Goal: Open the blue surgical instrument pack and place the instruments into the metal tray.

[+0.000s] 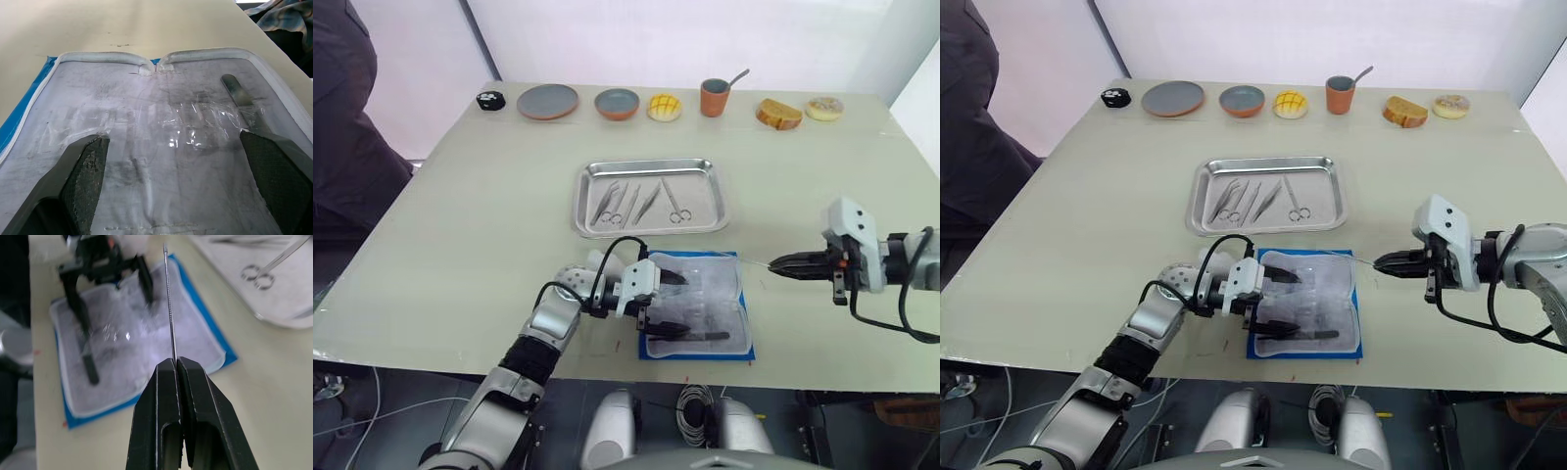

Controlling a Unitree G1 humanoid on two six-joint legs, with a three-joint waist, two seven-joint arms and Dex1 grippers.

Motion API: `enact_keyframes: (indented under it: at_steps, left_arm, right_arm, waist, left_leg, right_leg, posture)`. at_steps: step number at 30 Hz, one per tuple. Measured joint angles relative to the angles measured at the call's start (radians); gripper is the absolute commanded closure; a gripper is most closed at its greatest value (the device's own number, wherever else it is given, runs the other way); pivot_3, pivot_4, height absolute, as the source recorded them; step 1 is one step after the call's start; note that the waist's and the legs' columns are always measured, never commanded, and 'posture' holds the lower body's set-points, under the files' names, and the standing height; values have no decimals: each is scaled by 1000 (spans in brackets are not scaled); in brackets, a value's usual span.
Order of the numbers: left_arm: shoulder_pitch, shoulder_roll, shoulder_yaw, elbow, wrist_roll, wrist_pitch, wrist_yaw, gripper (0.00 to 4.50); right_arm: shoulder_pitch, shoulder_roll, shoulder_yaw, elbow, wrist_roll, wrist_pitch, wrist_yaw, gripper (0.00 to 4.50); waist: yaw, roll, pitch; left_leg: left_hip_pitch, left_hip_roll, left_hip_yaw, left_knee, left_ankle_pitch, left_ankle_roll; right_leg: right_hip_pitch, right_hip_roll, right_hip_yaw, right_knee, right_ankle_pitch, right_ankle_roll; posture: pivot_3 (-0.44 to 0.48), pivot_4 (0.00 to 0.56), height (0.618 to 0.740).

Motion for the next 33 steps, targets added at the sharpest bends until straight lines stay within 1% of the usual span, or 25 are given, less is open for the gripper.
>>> enact_keyframes:
  at_steps: [1, 7, 8, 11, 13, 14, 21, 24, 27, 29, 33]
  left_arm:
    - [2, 2, 1, -6, 1, 4, 1, 0]
    - [6, 1, 2, -21, 5, 20, 7, 0]
    - [7, 3, 3, -22, 5, 22, 8, 0]
    - [7, 0, 2, -23, 5, 24, 10, 0]
    - [7, -2, 1, -25, 5, 25, 12, 0]
    - [9, 0, 2, -26, 5, 25, 13, 0]
    - [9, -3, 2, -28, 6, 30, 21, 0]
    - [9, -2, 3, -28, 5, 29, 22, 0]
    - [9, -3, 3, -28, 5, 28, 23, 0]
    - [10, -2, 5, -27, 5, 27, 23, 0]
    - [12, -3, 7, -28, 5, 27, 24, 0]
  right_arm:
    - [-50, 51, 0, 21, 14, 24, -44, 4433]
    - [-187, 172, 35, 78, 16, 98, -177, 4433]
    - [-224, 219, 49, 101, 9, 123, -224, 4433]
    - [-294, 309, 63, 163, -19, 169, -337, 4433]
    - [-319, 339, 76, 188, -37, 181, -381, 4433]
    - [-344, 379, 85, 220, -60, 181, -421, 4433]
    - [-418, 537, 134, 377, -177, 147, -586, 4433]
    - [-450, 635, 138, 487, -234, 110, -670, 4433]
    - [-466, 701, 139, 570, -262, 80, -716, 4433]
    - [-490, 767, 123, 657, -281, 41, -762, 4433]
    - [-513, 820, 115, 743, -299, -6, -802, 4433]
  waist:
    - [-2, 0, 0]
    - [-1, 0, 0]
    - [-2, 0, 0]
    - [-1, 1, 0]
    - [1, 1, 0]
    - [-2, 1, 0]
    - [-4, 2, 1]
    - [-7, 2, 1]
    - [-7, 3, 1]
    - [-10, 3, 1]
    - [-11, 3, 1]
  left_leg:
    - [0, 0, 0, 0, 0, 0]
    - [0, 0, 0, 0, 0, 0]
    - [0, 0, 0, 0, 0, 0]
    - [0, 0, 1, 0, 0, 0]
    - [-1, 0, 1, 0, 0, 0]
    - [0, 0, 1, 0, 0, 0]
    - [0, 0, 1, 0, 0, 0]
    - [0, 0, 2, -1, 0, 0]
    - [-1, 0, 2, -1, 0, 0]
    - [0, 0, 3, -1, 0, 0]
    - [0, 0, 3, -1, 0, 0]
  right_leg:
    - [0, 0, 0, 0, 0, 0]
    - [0, 0, 0, 0, 0, 0]
    - [0, 0, 0, 0, 0, 0]
    - [-1, 0, 0, 1, 0, 0]
    - [-1, 0, 0, 1, 0, 0]
    - [-1, 0, 1, 1, 0, 0]
    - [-1, 0, 1, 2, 0, 0]
    - [-2, 0, 2, 2, 0, 0]
    - [-2, 0, 2, 2, 0, 0]
    - [-2, 0, 2, 3, 0, 0]
    - [-2, 0, 2, 3, 0, 0]
  posture:
    - [0, 150, 740]
    - [0, 150, 740]
    - [0, 150, 740]
    - [0, 150, 740]
    - [0, 150, 740]
    - [0, 150, 740]
    - [0, 150, 740]
    - [0, 150, 740]
    - [0, 150, 740]
    - [0, 150, 740]
    - [0, 150, 740]
